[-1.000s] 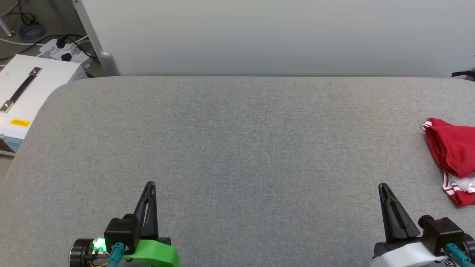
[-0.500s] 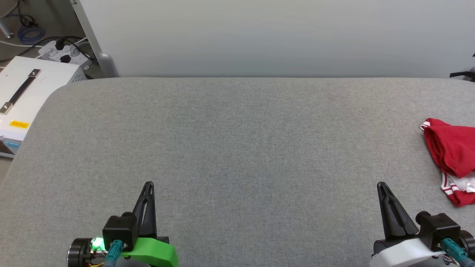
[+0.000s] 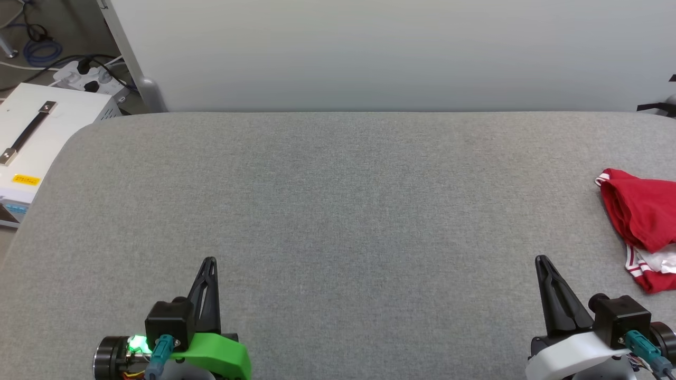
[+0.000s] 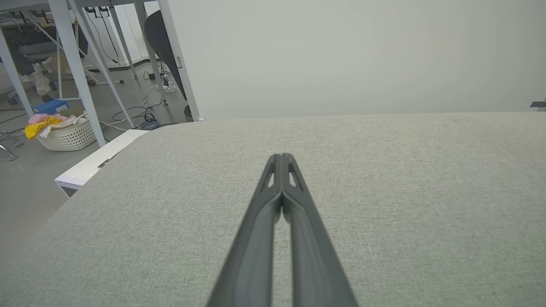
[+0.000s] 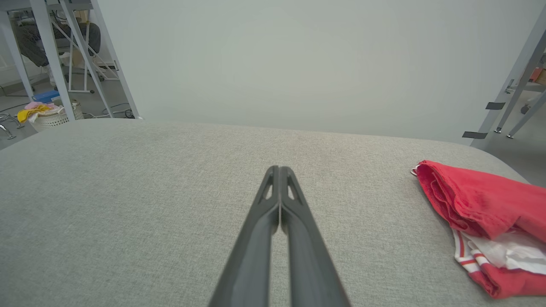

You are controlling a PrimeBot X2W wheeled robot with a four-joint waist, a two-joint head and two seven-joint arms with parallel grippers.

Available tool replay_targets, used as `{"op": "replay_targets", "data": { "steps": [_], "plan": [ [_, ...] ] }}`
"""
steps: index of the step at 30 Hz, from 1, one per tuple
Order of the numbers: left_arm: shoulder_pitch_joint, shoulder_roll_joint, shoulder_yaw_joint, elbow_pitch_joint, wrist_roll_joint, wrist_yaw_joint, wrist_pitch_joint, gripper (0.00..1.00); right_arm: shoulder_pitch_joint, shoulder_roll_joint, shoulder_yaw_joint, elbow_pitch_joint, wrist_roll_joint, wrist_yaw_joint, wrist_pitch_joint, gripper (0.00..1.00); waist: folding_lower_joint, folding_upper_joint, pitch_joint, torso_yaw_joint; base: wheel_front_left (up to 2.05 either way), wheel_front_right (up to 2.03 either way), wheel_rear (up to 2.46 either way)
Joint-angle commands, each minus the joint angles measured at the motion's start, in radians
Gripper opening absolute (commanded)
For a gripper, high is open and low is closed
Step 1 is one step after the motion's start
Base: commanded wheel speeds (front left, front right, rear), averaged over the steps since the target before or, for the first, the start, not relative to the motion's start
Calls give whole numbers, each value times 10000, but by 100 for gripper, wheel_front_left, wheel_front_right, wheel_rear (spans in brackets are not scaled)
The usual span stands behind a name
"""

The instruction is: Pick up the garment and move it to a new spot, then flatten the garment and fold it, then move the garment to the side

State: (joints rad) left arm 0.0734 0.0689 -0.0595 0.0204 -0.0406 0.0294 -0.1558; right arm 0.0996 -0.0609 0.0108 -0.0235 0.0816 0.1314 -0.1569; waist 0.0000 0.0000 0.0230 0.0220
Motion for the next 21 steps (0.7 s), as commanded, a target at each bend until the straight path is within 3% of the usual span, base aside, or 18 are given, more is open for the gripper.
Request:
{"op": "replay_targets", "data": {
  "steps": [1,21],
  "plan": [
    [-227,-43,48,-49,82,-63,60,0,-193,38,-26,36,-123,-3,58,0,0,0,-5,-5,0,0,0],
    [-361,-81,193,-90,168,-124,456,0,-405,56,-48,88,-306,-4,458,0,0,0,-64,-62,0,0,0]
  ]
}}
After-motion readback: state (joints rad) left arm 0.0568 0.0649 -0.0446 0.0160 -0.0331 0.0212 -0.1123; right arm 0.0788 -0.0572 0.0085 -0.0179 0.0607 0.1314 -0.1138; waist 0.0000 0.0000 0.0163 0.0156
